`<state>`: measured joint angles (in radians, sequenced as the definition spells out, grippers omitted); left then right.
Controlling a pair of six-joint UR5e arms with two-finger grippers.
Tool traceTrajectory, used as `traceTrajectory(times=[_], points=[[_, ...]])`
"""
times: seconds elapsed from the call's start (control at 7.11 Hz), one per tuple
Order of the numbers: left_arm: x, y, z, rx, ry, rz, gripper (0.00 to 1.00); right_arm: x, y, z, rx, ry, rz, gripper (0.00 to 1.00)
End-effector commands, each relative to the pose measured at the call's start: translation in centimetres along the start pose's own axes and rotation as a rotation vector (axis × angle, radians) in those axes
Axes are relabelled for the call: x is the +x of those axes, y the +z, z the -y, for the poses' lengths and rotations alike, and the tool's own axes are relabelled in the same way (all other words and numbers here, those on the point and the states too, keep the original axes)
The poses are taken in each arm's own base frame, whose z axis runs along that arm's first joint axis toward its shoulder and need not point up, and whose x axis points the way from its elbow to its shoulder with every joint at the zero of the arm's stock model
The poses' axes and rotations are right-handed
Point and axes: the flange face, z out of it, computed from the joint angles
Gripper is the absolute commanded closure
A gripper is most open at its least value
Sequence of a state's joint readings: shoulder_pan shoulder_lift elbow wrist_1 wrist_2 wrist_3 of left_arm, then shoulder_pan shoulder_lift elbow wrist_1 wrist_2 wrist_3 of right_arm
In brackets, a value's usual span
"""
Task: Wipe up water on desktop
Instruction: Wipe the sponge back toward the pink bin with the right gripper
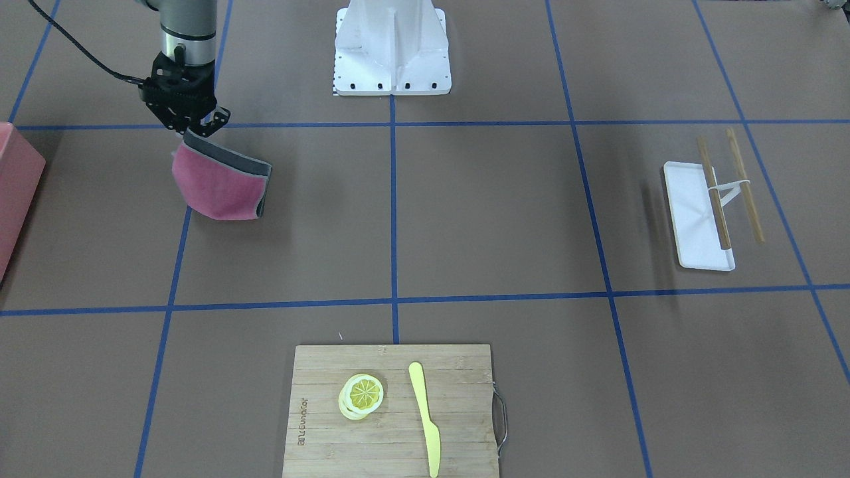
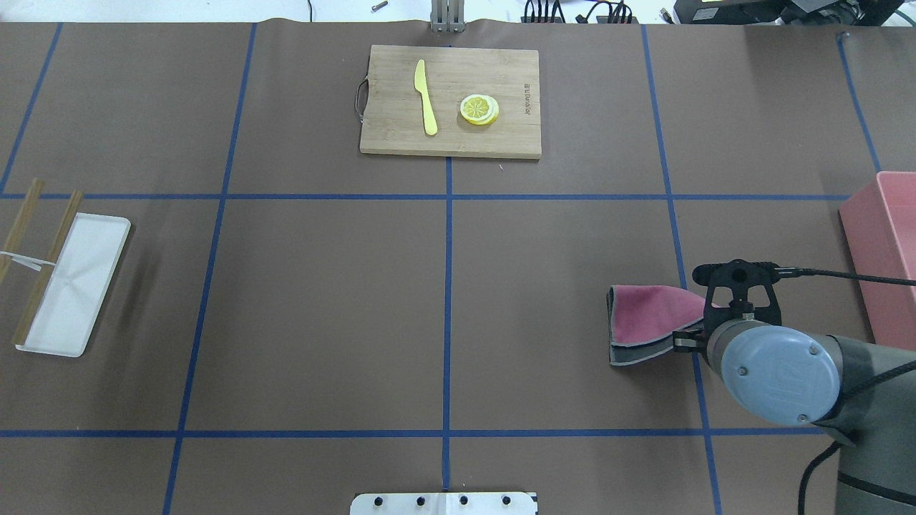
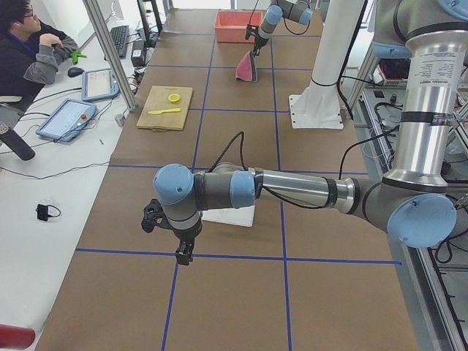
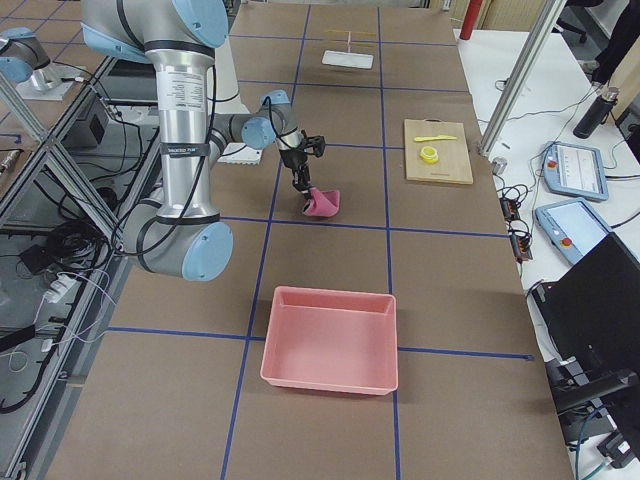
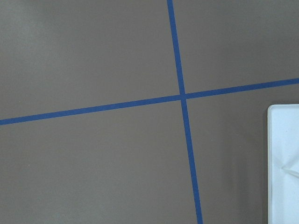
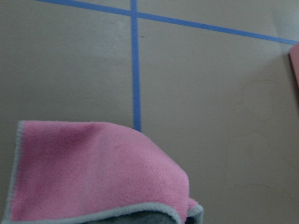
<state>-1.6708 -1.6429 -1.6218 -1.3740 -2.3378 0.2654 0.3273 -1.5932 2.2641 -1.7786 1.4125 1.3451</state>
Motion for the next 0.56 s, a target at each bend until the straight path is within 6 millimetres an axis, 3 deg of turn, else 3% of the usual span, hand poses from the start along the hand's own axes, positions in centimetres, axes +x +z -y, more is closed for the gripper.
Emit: traceTrajectory(times=[0.0, 0.14, 0.42], points=[[0.0, -0.1, 0.0, 0.003, 0.001, 0.001, 0.00, 2.3, 1.3, -0.8, -0.009, -0.050, -0.053, 1.00], [0.2, -0.3, 0.0, 0.006, 0.004, 0.002, 0.00, -2.8, 0.7, 0.3, 0.004, -0.033, 0.009, 1.00], [0.4, -0.4, -0.5, 0.007, 0.004, 0.002, 0.00, -15.8, -0.5, 2.8, 0.020, 0.049, 0.101, 1.00]])
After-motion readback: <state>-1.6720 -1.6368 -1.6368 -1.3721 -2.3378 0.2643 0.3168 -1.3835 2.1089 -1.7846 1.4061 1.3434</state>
